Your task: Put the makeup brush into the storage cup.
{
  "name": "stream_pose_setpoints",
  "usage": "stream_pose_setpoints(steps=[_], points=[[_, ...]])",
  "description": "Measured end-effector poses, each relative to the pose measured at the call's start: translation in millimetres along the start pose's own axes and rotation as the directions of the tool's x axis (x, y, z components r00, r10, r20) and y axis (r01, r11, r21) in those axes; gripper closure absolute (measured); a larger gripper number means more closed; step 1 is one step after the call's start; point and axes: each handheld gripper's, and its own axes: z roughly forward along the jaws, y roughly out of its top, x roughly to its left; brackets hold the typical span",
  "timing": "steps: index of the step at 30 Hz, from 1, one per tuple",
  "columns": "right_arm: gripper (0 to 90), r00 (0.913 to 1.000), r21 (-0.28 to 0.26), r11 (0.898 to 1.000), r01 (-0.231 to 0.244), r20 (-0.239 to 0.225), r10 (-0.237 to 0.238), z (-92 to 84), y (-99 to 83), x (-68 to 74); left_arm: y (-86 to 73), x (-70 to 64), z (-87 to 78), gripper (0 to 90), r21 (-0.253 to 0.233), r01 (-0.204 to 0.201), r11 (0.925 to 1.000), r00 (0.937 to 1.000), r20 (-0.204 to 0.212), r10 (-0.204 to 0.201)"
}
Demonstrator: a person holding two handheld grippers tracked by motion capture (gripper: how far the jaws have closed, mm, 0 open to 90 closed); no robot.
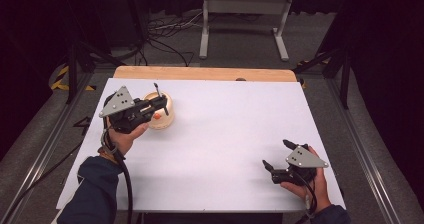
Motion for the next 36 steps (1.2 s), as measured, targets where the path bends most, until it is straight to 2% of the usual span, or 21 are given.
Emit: stream_pose_setpoints(steps=[5, 8, 17, 30, 36], points=[[8.3, 0.9999, 0.000, 1.000, 0.002, -0.012, -0.002, 1.2, 0.7, 1.9, -0.2, 13.8, 0.3, 83.4, -0.004, 0.014, 0.9999, 0.9994, -0.031, -0.014], [8.3, 0.9998, -0.004, 1.000, 0.010, -0.017, -0.011, 1.4, 1.6, 3.4, -1.8, 20.8, 2.8, 83.4, 0.010, 0.015, 0.9998, 0.9984, -0.054, -0.015], [8.3, 0.9999, -0.016, 1.000, 0.003, -0.013, -0.003, -0.4, 3.8, 3.8, -7.8, 36.1, 8.1, 83.4, 0.030, 0.024, 0.9993, 0.9949, -0.099, -0.021], [8.4, 0.9996, -0.011, 1.000, 0.018, -0.023, -0.018, 1.3, 4.5, 7.4, -30.6, 59.4, 22.8, 83.4, 0.056, 0.076, 0.9955, 0.9876, -0.142, -0.067], [8.4, 0.9992, -0.004, 1.000, 0.024, -0.031, -0.024, 3.3, 3.9, 7.9, -44.5, 59.5, 30.8, 83.4, 0.082, 0.078, 0.9936, 0.9861, -0.153, -0.064]])
